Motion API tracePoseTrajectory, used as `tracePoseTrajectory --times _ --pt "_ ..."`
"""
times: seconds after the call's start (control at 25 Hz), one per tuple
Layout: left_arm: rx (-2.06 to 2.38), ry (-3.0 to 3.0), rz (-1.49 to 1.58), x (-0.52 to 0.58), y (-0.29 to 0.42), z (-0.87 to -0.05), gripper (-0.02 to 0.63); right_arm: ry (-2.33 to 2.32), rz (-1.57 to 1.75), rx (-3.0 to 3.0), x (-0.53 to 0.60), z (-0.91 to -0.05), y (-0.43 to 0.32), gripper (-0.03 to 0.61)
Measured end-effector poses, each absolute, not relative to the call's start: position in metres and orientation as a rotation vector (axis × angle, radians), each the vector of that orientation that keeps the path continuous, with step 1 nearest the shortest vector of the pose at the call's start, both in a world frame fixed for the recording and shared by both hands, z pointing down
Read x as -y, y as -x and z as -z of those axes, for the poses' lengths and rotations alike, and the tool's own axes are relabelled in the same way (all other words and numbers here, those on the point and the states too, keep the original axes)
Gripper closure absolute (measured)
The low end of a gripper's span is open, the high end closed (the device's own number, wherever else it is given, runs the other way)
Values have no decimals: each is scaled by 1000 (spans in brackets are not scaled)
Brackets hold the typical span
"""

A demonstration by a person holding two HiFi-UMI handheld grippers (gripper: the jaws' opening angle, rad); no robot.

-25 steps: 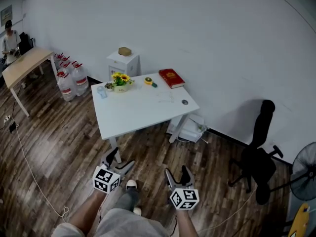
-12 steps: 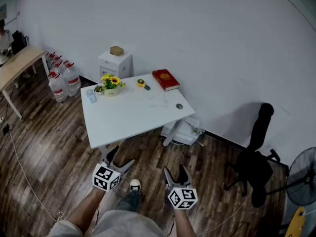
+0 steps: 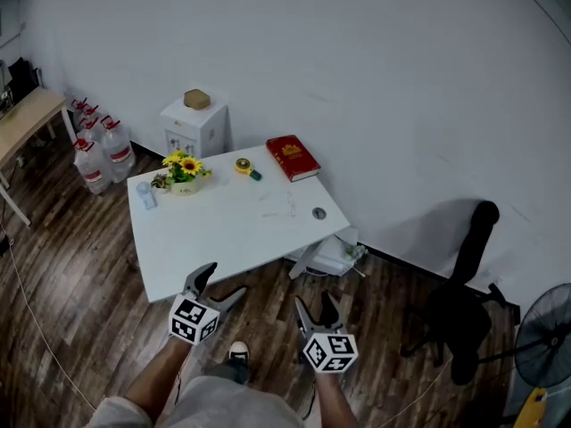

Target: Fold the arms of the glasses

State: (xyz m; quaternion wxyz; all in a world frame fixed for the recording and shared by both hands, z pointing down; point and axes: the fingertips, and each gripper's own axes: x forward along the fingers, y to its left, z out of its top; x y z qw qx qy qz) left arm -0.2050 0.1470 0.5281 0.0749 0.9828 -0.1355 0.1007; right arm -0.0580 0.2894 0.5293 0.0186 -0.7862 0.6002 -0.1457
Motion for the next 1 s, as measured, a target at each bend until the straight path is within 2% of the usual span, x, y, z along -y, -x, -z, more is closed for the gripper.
tracePoseTrajectory --times 0.4,1.0 --pt "401 -2954 -312 -48 131 -527 242 2417 459 -1865 -179 -529 -21 273" --pt "558 -2893 -347 33 109 -555 244 2378 537 -1945 -91 -562 -77 288"
